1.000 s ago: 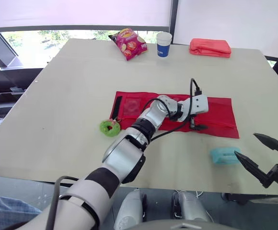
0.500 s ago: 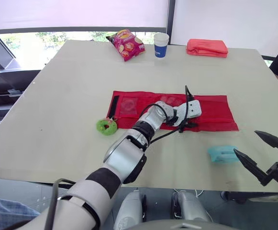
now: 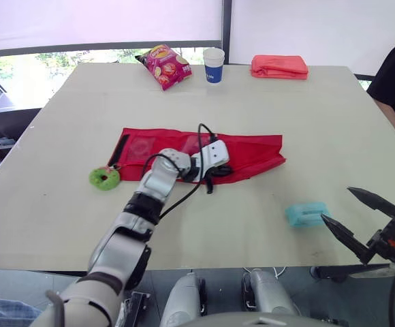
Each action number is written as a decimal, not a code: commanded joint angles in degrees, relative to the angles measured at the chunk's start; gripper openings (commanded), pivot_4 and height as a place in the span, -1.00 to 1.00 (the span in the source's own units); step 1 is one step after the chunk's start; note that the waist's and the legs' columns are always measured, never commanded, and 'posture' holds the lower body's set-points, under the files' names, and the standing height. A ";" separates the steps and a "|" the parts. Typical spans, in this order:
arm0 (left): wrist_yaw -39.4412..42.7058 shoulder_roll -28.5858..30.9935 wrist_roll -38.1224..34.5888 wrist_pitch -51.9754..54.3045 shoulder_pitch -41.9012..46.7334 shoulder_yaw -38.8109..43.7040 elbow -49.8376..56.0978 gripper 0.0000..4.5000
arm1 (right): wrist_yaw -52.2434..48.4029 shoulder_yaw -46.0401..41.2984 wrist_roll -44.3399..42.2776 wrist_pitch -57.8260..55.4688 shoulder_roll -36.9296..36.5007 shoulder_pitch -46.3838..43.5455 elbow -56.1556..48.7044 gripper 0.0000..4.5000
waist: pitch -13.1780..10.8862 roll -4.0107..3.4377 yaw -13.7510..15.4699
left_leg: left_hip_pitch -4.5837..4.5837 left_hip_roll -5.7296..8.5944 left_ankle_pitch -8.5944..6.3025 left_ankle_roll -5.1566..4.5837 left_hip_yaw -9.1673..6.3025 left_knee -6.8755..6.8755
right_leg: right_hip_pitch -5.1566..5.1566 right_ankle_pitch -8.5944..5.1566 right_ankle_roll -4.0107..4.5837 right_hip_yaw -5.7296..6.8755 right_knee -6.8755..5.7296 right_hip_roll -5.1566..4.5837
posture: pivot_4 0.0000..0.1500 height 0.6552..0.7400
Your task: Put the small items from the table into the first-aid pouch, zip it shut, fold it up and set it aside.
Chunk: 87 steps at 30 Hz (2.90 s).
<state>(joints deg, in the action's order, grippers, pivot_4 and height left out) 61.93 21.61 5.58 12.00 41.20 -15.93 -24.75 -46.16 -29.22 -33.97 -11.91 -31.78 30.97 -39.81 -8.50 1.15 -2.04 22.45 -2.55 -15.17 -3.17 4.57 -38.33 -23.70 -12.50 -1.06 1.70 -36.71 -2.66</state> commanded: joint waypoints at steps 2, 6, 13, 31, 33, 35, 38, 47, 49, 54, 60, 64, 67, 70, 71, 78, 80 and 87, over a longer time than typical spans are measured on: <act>3.85 4.48 -4.31 8.36 -3.33 1.77 11.69 -0.96 | 0.10 0.39 0.21 0.98 -0.64 -0.75 -1.10 1.00 | -0.01 -0.01 0.48 | 0.04 0.02 0.00 0.00 0.01 -0.01 | -0.04 0.00 0.00 0.00 0.00 0.00 | 1.00 1.00; 4.29 4.35 -7.15 9.10 -3.24 2.45 12.71 -0.96 | 0.39 1.43 0.74 0.97 -0.60 -1.29 -1.10 1.00 | -0.01 0.00 1.72 | 0.11 0.19 0.00 0.00 0.00 -0.03 | -0.06 -0.01 0.00 0.03 0.01 -0.04 | 1.00 1.00; 7.35 3.57 -7.08 -4.73 0.20 0.45 5.16 0.09 | -0.26 1.13 -0.76 -1.00 -2.11 -0.28 -2.57 1.00 | -0.03 0.03 3.06 | 0.31 0.39 0.00 0.00 -0.02 -0.04 | -0.08 0.00 -0.02 0.11 0.14 -0.14 | 1.00 1.00; 2.45 -3.94 -0.22 -22.25 11.46 -3.54 -17.04 0.96 | 1.70 -0.45 -2.63 -2.20 -2.86 2.00 -6.14 1.00 | -0.06 0.09 2.89 | 0.35 0.40 0.00 -0.01 -0.11 -0.06 | -0.05 0.00 -0.04 0.20 0.18 -0.08 | 1.00 1.00; 1.80 -3.71 0.42 -23.07 11.96 -3.76 -17.91 0.96 | 1.89 -0.31 -2.43 -1.96 -2.68 2.22 -6.22 1.00 | -0.06 0.08 2.88 | 0.36 0.39 0.00 -0.01 -0.11 -0.06 | -0.05 0.00 -0.04 0.20 0.18 -0.08 | 1.00 1.00; 1.65 -3.22 0.71 -23.52 12.18 -3.86 -18.26 0.96 | 2.03 -0.22 -2.31 -1.88 -2.62 2.23 -6.32 1.00 | -0.06 0.08 2.88 | 0.35 0.39 0.00 -0.01 -0.11 -0.06 | -0.05 0.00 -0.04 0.20 0.18 -0.08 | 1.00 1.00; 1.72 -1.63 1.83 -24.31 11.94 -4.40 -17.67 0.96 | 2.04 -0.37 -2.26 -1.76 -2.58 2.36 -6.43 1.00 | -0.06 0.08 2.88 | 0.35 0.38 0.00 -0.01 -0.12 -0.06 | -0.05 0.00 -0.04 0.21 0.18 -0.08 | 1.00 1.00; 1.18 -0.40 4.01 -25.63 10.53 -5.00 -16.25 -0.72 | 2.20 0.34 -1.86 -1.95 -2.99 1.20 -5.97 1.00 | -0.06 0.08 2.91 | 0.36 0.38 0.00 -0.01 -0.11 -0.06 | -0.05 0.00 -0.04 0.21 0.18 -0.09 | 1.00 1.00; 1.30 -0.96 3.89 -25.96 10.35 -4.93 -16.18 -0.96 | 2.14 0.36 -1.80 -2.08 -3.09 0.96 -5.87 1.00 | -0.06 0.08 2.95 | 0.36 0.38 0.00 -0.01 -0.11 -0.06 | -0.05 0.00 -0.04 0.21 0.18 -0.09 | 1.00 1.00; 2.00 -2.06 2.28 -26.40 9.52 -3.92 -15.19 -0.96 | 2.01 -0.56 -1.60 -2.36 -3.19 1.50 -5.76 1.00 | -0.06 0.08 2.93 | 0.37 0.38 0.00 -0.01 -0.12 -0.06 | -0.05 0.00 -0.04 0.22 0.18 -0.08 | 1.00 1.00; 1.04 -4.19 -3.20 -27.69 7.77 -0.24 -9.48 -0.96 | 0.14 -5.98 -1.93 -1.80 -3.54 4.83 -4.31 1.00 | -0.07 0.10 3.05 | 0.40 0.40 0.00 -0.01 -0.13 -0.07 | -0.05 0.00 -0.04 0.22 0.20 -0.12 | 1.00 1.00; 1.15 -3.32 -3.21 -26.08 4.64 -0.64 -5.32 -0.96 | -5.68 -10.18 -2.01 -0.85 -5.98 7.12 -1.20 1.00 | -0.06 0.08 2.91 | 0.38 0.39 0.00 -0.01 -0.12 -0.06 | -0.03 0.01 -0.05 0.20 0.21 -0.11 | 1.00 1.00; 0.37 -3.45 -3.00 -24.74 3.82 -0.66 -4.36 -0.96 | -11.15 -11.98 -2.18 -0.50 -9.87 6.75 2.52 1.00 | -0.06 0.07 2.80 | 0.30 0.37 0.00 -0.01 -0.08 -0.07 | -0.02 0.01 -0.05 0.16 0.20 -0.07 | 1.00 1.00; -0.52 -3.42 -2.05 -24.97 3.83 -1.08 -4.58 -0.96 | -16.24 -14.16 -2.92 -1.08 -15.07 4.12 7.97 1.00 | -0.07 0.09 2.79 | 0.30 0.36 0.00 -0.02 -0.09 -0.08 | -0.02 0.01 -0.06 0.16 0.20 -0.05 | 1.00 1.00; -0.76 -3.34 -1.91 -24.93 3.86 -1.18 -4.70 -0.96 | -17.78 -14.64 -2.76 -1.06 -16.55 3.37 9.58 1.00 | -0.07 0.09 2.80 | 0.30 0.37 0.00 -0.02 -0.07 -0.07 | -0.02 0.01 -0.06 0.15 0.20 -0.06 | 1.00 1.00; -2.43 -2.45 -1.20 -24.10 3.67 -0.86 -4.80 -0.96 | -29.83 -11.87 2.56 4.66 -25.64 -2.57 21.40 1.00 | -0.09 0.12 2.96 | 0.35 0.40 0.00 -0.02 -0.19 -0.04 | -0.02 0.01 -0.05 0.21 0.23 -0.05 | 1.00 1.00; -3.04 -2.38 -1.15 -23.69 3.62 -0.82 -4.62 -0.96 | -31.15 -9.51 3.34 5.80 -26.75 -5.55 23.64 1.00 | -0.10 0.13 2.78 | 0.32 0.40 0.00 -0.02 -0.15 -0.07 | -0.01 0.01 -0.06 0.20 0.23 -0.05 | 1.00 1.00; -3.52 -2.53 -1.51 -22.98 3.49 -1.16 -3.61 -0.96 | -34.03 6.76 13.28 10.02 -31.17 -16.22 33.49 1.00 | -0.13 0.14 2.86 | 0.30 0.40 0.00 -0.01 -0.11 -0.07 | 0.01 0.03 -0.08 0.17 0.21 -0.05 | 1.00 1.00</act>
<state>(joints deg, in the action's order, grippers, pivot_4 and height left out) 58.87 18.83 4.42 -10.92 44.15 -17.65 -30.34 -79.14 -24.34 -22.83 -4.18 -62.22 16.29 -8.42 -8.63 1.29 0.81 22.77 -2.15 -15.17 -3.18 4.46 -38.40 -23.69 -12.47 -1.15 1.88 -36.49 -2.71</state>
